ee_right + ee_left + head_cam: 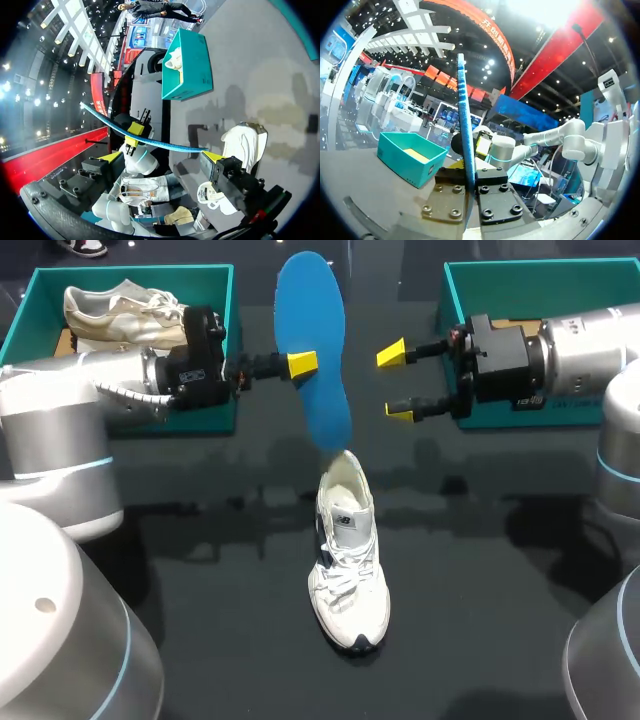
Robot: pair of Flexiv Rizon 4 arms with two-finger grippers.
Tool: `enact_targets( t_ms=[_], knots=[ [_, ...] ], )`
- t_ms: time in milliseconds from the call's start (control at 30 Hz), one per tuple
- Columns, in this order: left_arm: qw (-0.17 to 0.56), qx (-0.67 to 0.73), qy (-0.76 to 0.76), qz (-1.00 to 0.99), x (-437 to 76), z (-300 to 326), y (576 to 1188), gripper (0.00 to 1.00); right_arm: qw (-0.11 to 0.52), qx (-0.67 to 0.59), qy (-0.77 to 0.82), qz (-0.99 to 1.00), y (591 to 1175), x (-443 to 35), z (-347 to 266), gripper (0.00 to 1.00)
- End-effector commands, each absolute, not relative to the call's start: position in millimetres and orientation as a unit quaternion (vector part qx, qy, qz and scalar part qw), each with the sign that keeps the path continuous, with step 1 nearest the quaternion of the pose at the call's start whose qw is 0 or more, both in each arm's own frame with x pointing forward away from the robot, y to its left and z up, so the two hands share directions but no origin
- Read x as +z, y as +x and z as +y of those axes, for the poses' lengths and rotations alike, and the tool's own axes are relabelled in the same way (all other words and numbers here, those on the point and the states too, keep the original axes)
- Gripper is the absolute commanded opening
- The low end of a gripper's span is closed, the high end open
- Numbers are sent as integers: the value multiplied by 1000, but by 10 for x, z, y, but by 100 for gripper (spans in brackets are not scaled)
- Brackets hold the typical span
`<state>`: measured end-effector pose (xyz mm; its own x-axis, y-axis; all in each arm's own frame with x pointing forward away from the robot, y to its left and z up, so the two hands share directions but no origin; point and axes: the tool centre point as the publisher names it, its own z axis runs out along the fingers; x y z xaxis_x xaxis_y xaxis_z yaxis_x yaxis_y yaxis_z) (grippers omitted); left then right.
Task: Take the shoe out of the shoebox, open the shoe tongue, remove and reinsert the insole, then place the shoe into the shoebox
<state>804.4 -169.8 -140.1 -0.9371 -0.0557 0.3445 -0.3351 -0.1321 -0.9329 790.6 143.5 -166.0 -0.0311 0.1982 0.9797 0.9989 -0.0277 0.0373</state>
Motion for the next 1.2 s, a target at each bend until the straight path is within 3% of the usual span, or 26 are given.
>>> enact_targets(
  t_ms=[33, 233, 333, 767, 1067, 1133, 1200],
  knots=[
    [-98, 726, -8, -681, -1336, -1571, 8070, 0, 431, -464, -547, -548, 7906, -1667, 1451, 100],
    [-125, 720, -61, -680, -1285, -1444, 8119, 0, 431, -464, -547, -548, 7906, -1667, 1451, 100],
    [-170, 674, -184, -695, -1318, -1379, 8044, 0, 431, -464, -547, -548, 7906, -1667, 1451, 100],
    [-170, 674, -184, -695, -1318, -1379, 8044, 0, 431, -464, -547, -548, 7906, -1667, 1451, 100],
    [-236, 625, -315, -674, -1318, -1385, 7989, 0, 431, -464, -547, -548, 7906, -1667, 1451, 100],
    [-281, 585, -346, -677, -1370, -1397, 7971, 0, 431, -464, -547, -548, 7906, -1667, 1451, 100],
    [-383, 453, -414, -691, -1490, -1443, 7913, 0, 431, -464, -547, -548, 7906, -1667, 1451, 100]
  ],
)
